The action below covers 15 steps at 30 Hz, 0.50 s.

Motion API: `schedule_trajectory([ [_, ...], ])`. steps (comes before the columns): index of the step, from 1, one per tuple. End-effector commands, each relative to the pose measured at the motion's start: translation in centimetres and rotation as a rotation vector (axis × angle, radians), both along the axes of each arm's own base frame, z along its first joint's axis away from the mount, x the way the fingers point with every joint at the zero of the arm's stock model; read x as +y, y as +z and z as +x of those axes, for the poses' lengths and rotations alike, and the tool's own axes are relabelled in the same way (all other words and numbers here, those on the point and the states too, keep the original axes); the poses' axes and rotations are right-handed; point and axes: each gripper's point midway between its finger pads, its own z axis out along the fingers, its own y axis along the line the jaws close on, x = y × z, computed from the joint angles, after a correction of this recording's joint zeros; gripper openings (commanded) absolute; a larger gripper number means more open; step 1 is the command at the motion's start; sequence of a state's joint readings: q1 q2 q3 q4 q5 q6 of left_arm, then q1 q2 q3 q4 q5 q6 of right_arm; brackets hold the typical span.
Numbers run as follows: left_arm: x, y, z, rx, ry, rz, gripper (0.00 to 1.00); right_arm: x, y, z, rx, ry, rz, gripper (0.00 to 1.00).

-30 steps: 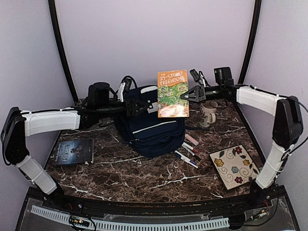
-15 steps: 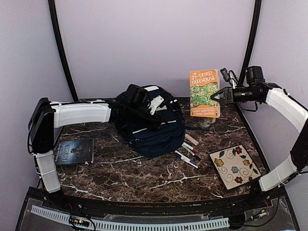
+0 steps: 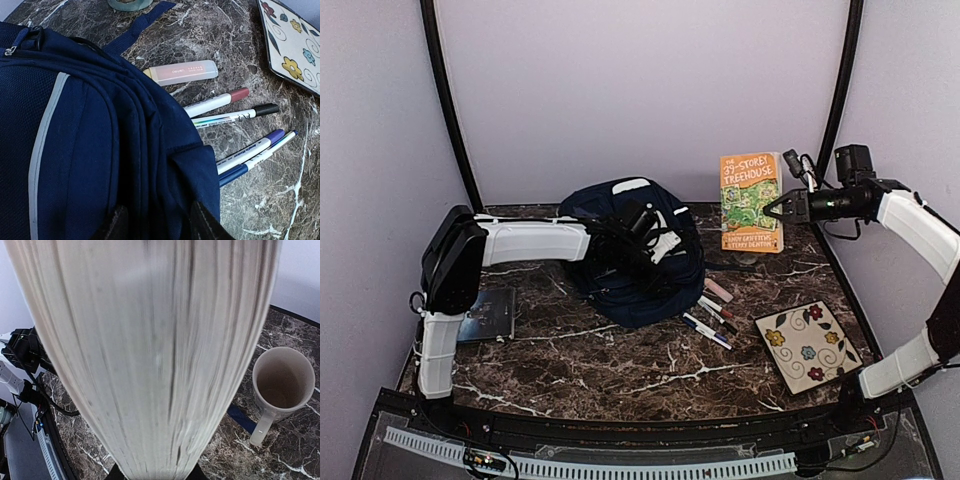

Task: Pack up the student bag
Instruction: Pick up the largest pocket of the bag from the student bag.

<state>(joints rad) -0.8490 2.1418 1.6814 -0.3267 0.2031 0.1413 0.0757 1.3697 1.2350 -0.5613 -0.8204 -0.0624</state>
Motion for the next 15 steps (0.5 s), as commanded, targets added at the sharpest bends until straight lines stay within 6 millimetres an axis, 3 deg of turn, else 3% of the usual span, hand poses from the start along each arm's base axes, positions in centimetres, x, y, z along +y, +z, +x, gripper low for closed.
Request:
schedule_trajectory([
  [1,0.7,0.6,1.3,-0.038,0.067,0.031,0.45,0.7,2.6,-0.4,-0.105,0.046,0.052,0.00],
  [8,0.7,-1.2,0.9,-0.001,0.040,0.069,0.43,0.7,2.5,-0.5,-0.100,0.048,0.056,0.00],
  [12,1.2,-1.6,1.0,-0.008,0.045,0.105,0.27,0.7,2.3,-0.5,-0.091,0.045,0.055,0.00],
  [15,1.3,-0.2,1.8,-0.042,0.063,0.113,0.14,0.7,2.1,-0.2,-0.061,0.042,0.050,0.00],
])
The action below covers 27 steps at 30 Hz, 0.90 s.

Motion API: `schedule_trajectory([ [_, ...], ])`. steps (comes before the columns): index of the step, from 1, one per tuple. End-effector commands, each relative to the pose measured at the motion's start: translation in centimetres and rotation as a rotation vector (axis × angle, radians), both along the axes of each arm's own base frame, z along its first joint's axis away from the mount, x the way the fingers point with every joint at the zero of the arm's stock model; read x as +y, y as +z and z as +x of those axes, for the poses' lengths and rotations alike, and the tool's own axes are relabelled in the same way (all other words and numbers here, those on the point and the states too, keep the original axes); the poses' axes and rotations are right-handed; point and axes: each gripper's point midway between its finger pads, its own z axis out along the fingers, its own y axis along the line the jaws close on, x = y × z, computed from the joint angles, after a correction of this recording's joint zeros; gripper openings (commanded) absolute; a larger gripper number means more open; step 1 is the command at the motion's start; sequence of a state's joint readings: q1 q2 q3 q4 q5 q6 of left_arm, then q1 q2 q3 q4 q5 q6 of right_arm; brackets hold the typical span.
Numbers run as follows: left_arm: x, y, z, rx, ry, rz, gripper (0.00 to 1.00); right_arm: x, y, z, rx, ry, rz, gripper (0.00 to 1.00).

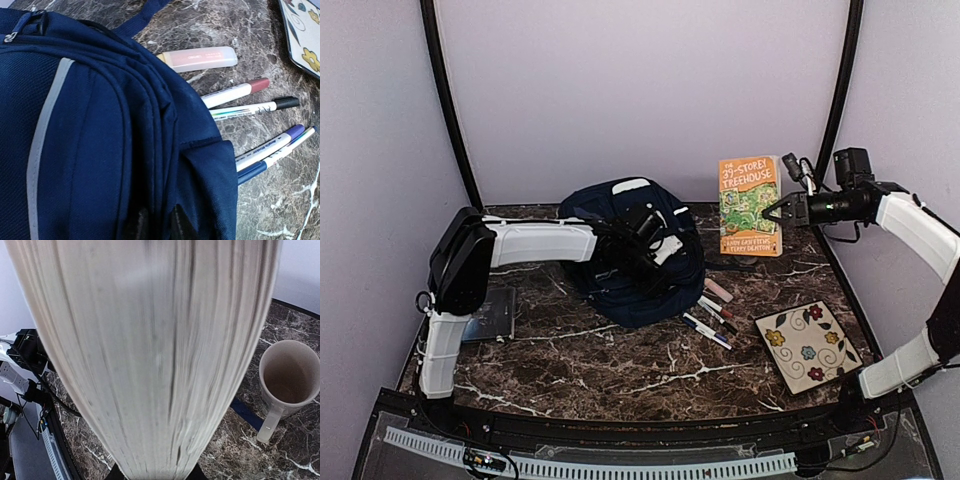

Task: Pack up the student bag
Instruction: Pick up the largest pocket of the bag from the student bag.

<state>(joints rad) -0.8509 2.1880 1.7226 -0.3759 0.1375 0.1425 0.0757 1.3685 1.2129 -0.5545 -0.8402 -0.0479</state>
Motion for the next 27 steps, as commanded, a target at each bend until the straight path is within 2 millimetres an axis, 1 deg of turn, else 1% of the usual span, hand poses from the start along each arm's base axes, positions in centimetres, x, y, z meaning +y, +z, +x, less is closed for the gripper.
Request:
schedule_trajectory([
  [1,0.6,2.2,1.3,-0.053,0.034,0.035,0.10,0.5,2.6,0.2,-0.071,0.038,0.035,0.00],
  [4,0.3,4.9,2.3,-0.107,0.066,-0.007,0.01,1.0,2.8,0.2,-0.012,0.066,0.062,0.00],
  [6,-0.1,7.3,2.5,-0.129,0.080,-0.060,0.00,1.4,3.0,0.2,0.040,0.080,0.101,0.00],
  [8,0.0,10.0,2.9,-0.168,0.112,-0.103,0.00,1.8,2.9,0.3,0.098,0.084,0.134,0.00],
  [12,1.3,14.4,3.9,-0.272,0.190,-0.149,0.00,3.7,1.7,-0.4,0.153,0.118,0.126,0.00],
  [14,2.2,16.3,4.4,-0.324,0.235,-0.167,0.00,5.4,0.9,-1.4,0.174,0.162,0.113,0.00],
  [16,3.3,18.0,5.0,-0.363,0.289,-0.201,0.00,6.6,0.1,-2.3,0.199,0.197,0.107,0.00],
  [20,5.2,20.3,5.7,-0.391,0.391,-0.323,0.00,8.2,-1.7,-3.9,0.272,0.252,0.107,0.00],
  [21,5.7,20.3,5.7,-0.388,0.407,-0.342,0.00,8.5,-2.2,-4.3,0.292,0.263,0.098,0.00],
  [24,6.6,21.3,5.9,-0.390,0.444,-0.398,0.00,9.7,-3.8,-5.8,0.351,0.307,0.059,0.00],
  [27,7.4,21.8,6.1,-0.356,0.478,-0.457,0.00,10.8,-4.8,-7.1,0.420,0.350,0.056,0.00],
])
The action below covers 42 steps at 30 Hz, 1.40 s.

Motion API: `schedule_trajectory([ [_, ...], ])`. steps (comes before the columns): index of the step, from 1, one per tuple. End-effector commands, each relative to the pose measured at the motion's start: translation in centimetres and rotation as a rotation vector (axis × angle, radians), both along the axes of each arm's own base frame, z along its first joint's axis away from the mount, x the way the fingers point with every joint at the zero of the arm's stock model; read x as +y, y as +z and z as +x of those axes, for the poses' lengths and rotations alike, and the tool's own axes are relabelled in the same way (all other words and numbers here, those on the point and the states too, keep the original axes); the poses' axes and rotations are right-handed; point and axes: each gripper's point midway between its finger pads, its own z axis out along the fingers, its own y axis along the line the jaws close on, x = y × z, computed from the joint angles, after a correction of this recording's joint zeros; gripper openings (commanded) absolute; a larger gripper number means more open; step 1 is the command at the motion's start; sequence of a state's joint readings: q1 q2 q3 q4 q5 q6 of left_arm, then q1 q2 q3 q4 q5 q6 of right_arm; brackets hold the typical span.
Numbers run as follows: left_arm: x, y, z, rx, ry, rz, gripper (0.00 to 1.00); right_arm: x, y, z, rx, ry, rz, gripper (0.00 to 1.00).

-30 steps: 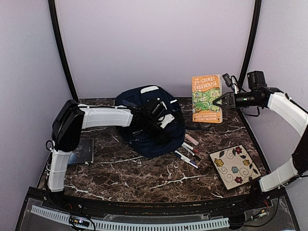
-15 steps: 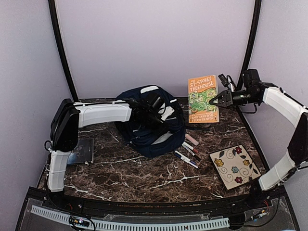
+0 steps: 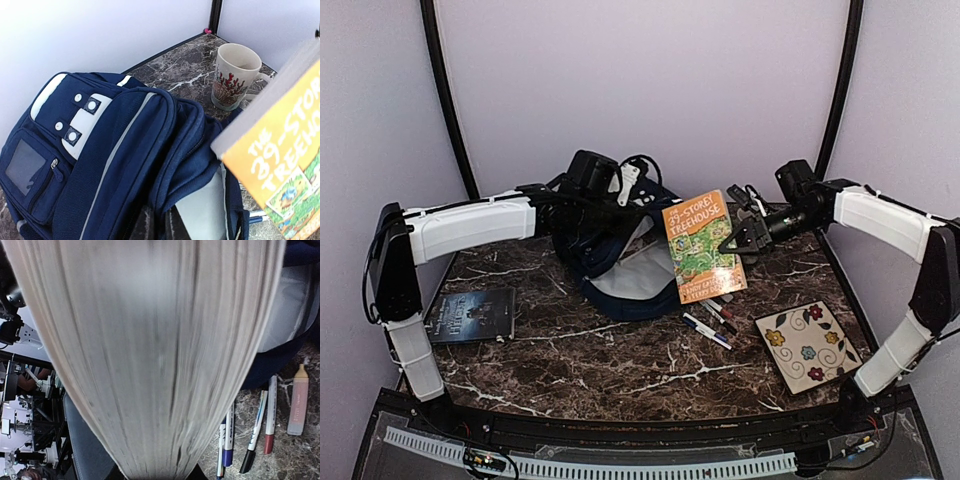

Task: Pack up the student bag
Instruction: Pick up the largest pocket of the bag from the student bag, then place the student bag in the largest pocket of the bag.

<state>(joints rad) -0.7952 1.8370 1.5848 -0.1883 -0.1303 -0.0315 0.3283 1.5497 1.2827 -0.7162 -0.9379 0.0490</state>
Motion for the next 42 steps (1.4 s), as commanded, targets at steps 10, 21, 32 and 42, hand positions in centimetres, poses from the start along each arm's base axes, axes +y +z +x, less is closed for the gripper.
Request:
schedule_trajectory([
  [10,2.6,5.3,1.8,-0.026,0.109,-0.338,0.00,4.7,-2.1,-5.9,0.086,0.195,-0.001,0.00],
  [21,2.2,8.1,0.7,-0.072,0.041,-0.421,0.00,7.3,-4.2,-5.7,0.207,0.211,0.062,0.00],
  [32,3.8,10.2,-1.4,-0.096,0.029,-0.465,0.00,12.7,-6.1,-3.9,0.364,0.300,0.125,0.00],
  [42,4.1,10.8,-3.1,-0.114,0.015,-0.454,0.00,16.0,-7.4,1.0,0.421,0.160,0.183,0.00],
])
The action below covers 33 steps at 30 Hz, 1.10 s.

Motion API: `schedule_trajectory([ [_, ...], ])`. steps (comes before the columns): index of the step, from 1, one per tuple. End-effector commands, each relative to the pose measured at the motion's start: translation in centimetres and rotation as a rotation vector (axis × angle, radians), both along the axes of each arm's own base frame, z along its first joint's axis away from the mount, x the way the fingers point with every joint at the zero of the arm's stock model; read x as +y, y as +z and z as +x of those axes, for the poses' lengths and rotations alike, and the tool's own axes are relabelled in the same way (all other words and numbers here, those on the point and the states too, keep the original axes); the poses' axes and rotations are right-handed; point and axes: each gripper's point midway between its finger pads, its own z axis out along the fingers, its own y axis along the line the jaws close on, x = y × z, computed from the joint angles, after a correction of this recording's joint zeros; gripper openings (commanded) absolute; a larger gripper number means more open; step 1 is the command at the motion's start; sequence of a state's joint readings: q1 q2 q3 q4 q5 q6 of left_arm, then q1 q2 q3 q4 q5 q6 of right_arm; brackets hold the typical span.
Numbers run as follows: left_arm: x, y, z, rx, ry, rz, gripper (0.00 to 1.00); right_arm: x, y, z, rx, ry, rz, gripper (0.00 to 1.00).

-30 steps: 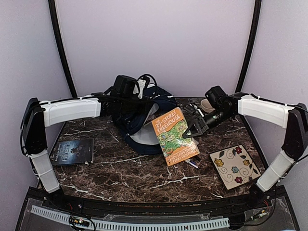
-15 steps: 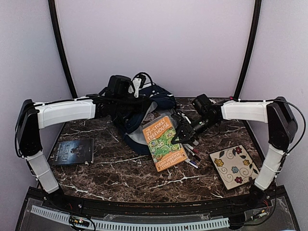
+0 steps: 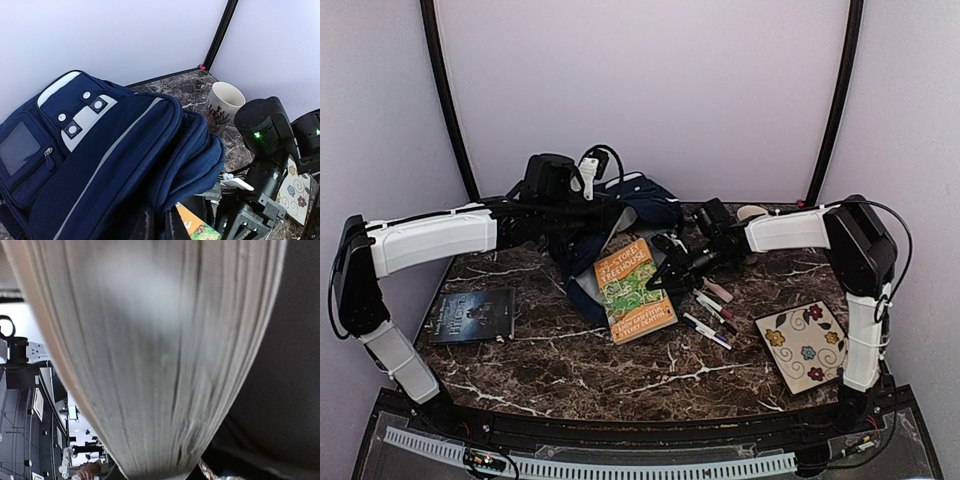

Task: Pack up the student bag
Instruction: Place the student bag in the largest pocket of the bag.

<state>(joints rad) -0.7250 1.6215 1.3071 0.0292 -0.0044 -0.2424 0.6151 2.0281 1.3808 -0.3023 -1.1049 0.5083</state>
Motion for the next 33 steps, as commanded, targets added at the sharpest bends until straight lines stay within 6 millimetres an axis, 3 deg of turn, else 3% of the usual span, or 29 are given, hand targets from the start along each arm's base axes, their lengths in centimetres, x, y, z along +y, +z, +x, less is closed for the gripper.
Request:
schedule_trajectory([
  [1,0.3,8.1,-1.5,-0.165,-0.010,-0.157,0.00,2.4,2.2,2.9,-0.004,-0.051,0.116,0.00],
  [8,-0.2,8.1,-2.3,-0.156,-0.040,-0.155,0.00,3.8,2.4,6.6,0.008,-0.117,0.153,0.00],
  [15,-0.8,7.7,-3.2,-0.141,-0.082,-0.136,0.00,4.5,0.8,10.0,0.038,-0.165,0.155,0.00],
  [20,-1.0,7.0,-3.6,-0.126,-0.097,-0.126,0.00,4.3,-3.5,12.0,0.012,-0.213,0.037,0.00],
  [24,-1.0,6.4,-3.9,-0.120,-0.097,-0.119,0.00,3.9,-4.7,12.1,-0.038,-0.218,-0.022,0.14],
  [33,0.4,5.8,-3.4,-0.148,-0.030,-0.071,0.00,3.1,-2.7,10.3,-0.181,-0.193,-0.078,0.45],
])
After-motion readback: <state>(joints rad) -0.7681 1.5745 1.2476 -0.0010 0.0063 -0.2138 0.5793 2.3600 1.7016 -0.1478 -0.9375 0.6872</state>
